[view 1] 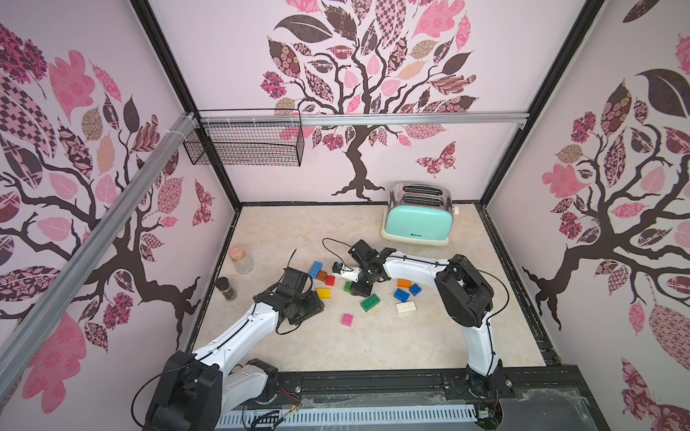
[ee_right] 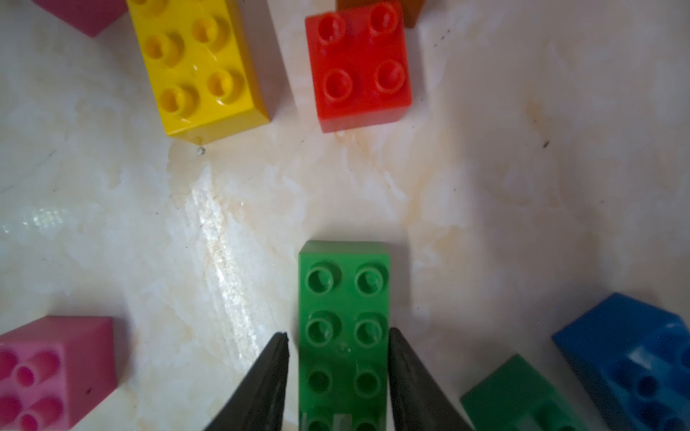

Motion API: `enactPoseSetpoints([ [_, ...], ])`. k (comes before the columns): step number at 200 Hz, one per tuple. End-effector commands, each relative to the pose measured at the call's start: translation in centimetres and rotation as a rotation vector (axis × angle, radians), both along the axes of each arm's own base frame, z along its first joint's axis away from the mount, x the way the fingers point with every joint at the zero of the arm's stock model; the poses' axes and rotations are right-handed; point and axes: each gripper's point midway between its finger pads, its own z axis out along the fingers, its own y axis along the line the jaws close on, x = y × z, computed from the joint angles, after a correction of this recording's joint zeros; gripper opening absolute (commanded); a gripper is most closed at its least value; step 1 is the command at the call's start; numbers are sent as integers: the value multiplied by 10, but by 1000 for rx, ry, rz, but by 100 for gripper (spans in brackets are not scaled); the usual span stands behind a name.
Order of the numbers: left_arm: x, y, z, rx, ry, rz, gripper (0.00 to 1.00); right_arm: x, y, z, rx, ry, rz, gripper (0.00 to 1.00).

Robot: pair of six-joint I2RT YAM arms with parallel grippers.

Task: Assemble a heart with lego
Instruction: Pick up the lego brick from the center of the board.

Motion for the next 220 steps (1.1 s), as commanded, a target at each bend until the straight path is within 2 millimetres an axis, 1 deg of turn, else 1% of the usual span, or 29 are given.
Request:
enactPoseSetpoints([
  [1, -1, 1, -2, -1, 3, 0, 60, 4, 6, 3, 5, -4, 3, 44],
  [32, -1, 1, -3, -5, 5, 2, 60, 7, 7, 3, 10, -13, -9, 44],
  [59, -2, 1, -3, -4, 8, -1, 60, 13, 7, 0, 3, -37, -28, 49],
  [83, -4, 2, -6, 1, 16, -7, 60, 13, 8, -1, 4, -37, -26, 50],
  [112, -5, 2, -6, -1, 18, -3, 60, 11, 11, 2, 23, -27, -18, 47],
  [132, -5, 2, -6, -2, 15, -2, 60, 9, 11, 1, 23, -17, -12, 45],
  [143, -5, 2, -6, 1, 15, -1, 59, 8, 11, 1, 21, -12, -11, 41],
  [149, -5, 3, -7, 3, 17, 0, 59, 8, 11, 1, 23, -12, -11, 38],
  [158, -5, 3, -7, 4, 16, 1, 59, 8, 10, 2, 23, -13, -12, 36],
  [181, -4, 3, -5, 0, 14, 1, 59, 8, 11, 10, 31, -27, -10, 35],
  [208, -3, 4, -2, -9, 9, 7, 59, 5, 13, 30, 68, -37, 3, 34],
  [220, -2, 5, 0, -23, 6, 20, 59, 0, 14, 41, 84, -36, 12, 34],
])
